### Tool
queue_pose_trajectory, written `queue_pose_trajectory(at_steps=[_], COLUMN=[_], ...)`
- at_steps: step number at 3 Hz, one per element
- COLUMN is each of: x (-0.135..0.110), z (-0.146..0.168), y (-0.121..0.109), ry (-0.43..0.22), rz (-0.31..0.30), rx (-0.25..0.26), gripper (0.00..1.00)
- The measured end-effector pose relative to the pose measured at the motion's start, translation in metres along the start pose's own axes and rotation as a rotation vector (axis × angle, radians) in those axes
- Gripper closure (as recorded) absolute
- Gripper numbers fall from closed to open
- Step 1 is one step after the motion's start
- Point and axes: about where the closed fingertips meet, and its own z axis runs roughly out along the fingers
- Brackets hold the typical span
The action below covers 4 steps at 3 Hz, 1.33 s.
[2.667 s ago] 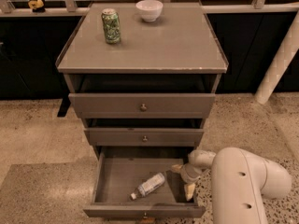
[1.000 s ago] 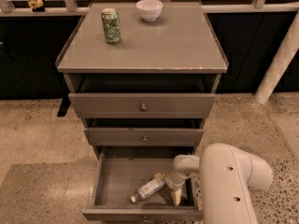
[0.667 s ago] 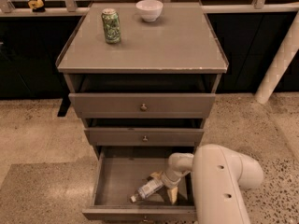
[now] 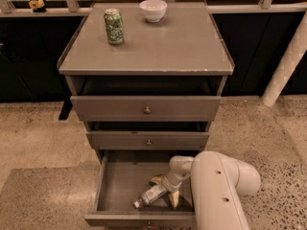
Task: Pick blue plastic bottle from bottom drawer and place on counter
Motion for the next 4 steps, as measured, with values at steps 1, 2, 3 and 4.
queue_pose_trajectory(at_steps=[1,2,3,4], x=[-0.0008,-0.0017,-0.0017,-0.0018], z=[0.0091,0.0164,0.0165,0.0165], y=[0.0006,0.0005,0.0006,0.0006], ry=[-0.011,-0.016,-0.016,-0.016], rz=[-0.002,-0.006,-0.006,-0.006], rx=[-0.023,-0.049,-0.049,-0.049], gripper=[0.00,0.00,0.19,0.42])
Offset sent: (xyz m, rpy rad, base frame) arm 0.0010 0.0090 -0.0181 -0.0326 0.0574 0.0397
